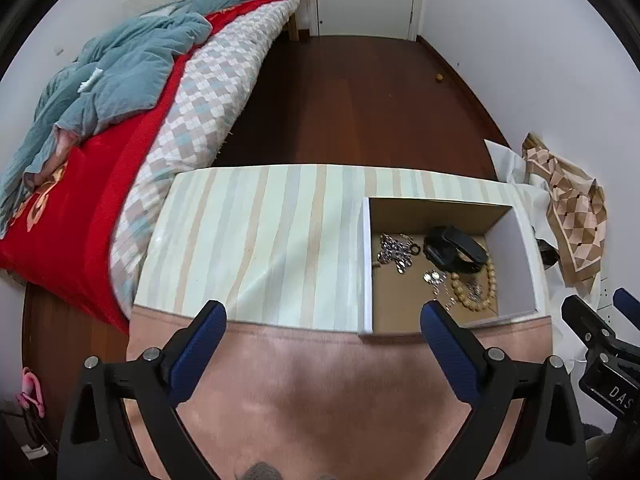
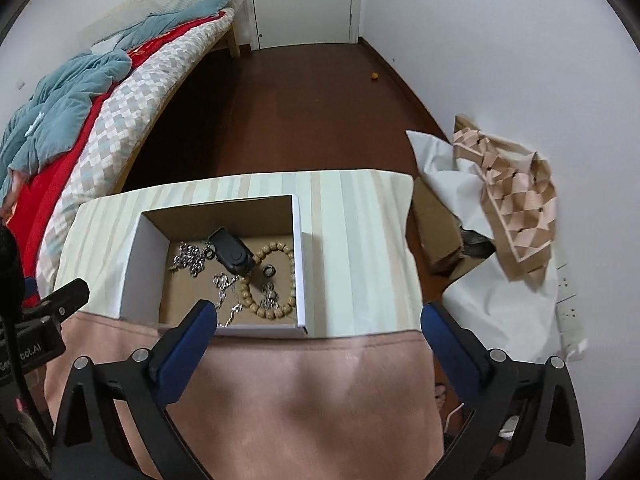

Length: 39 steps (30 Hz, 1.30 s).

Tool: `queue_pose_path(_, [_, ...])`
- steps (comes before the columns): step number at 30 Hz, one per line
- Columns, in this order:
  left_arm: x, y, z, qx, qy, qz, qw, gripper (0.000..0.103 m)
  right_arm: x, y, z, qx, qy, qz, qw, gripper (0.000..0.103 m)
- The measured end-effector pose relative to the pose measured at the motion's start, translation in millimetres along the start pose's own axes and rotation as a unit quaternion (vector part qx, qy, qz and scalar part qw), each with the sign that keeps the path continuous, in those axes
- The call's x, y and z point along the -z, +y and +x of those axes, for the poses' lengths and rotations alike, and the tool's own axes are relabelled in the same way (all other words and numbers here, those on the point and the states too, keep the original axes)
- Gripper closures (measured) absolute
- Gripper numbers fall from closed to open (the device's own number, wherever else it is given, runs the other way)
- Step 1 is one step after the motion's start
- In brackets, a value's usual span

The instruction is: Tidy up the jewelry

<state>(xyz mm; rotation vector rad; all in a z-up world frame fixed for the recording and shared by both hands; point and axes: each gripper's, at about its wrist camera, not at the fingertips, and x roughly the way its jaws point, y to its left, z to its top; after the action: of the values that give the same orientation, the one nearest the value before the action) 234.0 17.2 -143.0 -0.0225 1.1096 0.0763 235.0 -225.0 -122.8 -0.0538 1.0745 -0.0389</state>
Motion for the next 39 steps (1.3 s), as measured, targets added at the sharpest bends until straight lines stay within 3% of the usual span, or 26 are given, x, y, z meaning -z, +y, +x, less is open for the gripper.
queue_pose_path(6, [22.5, -5.1, -46.3, 0.004, -0.024, 0.004, 0.9997, 0.003, 25.5, -6.9, -59.3, 0.007, -0.024, 0.012, 1.000, 0.000])
queue_pose_path(15, [61.1, -3.1, -142.3, 0.011, -0.094, -0.005, 0.9955, 0.003, 67.5, -21.9, -160.1, 0.012, -0.072, 0.022, 0.997, 0.000])
queue_pose_path(26, [82.6, -6.0, -234.1, 0.029, -0.140, 0.006, 0.9897, 0.003, 84.9, -23.1, -275.6, 0.008, -0.150, 0.014, 0.989, 0.000])
queue_pose_path(39, [90.6, -1.1, -278.5, 0.037, -0.161, 0.001, 0.9863, 0.003, 90.1, -17.9, -333.3, -0.006, -0.177, 0.007, 0.984, 0.000])
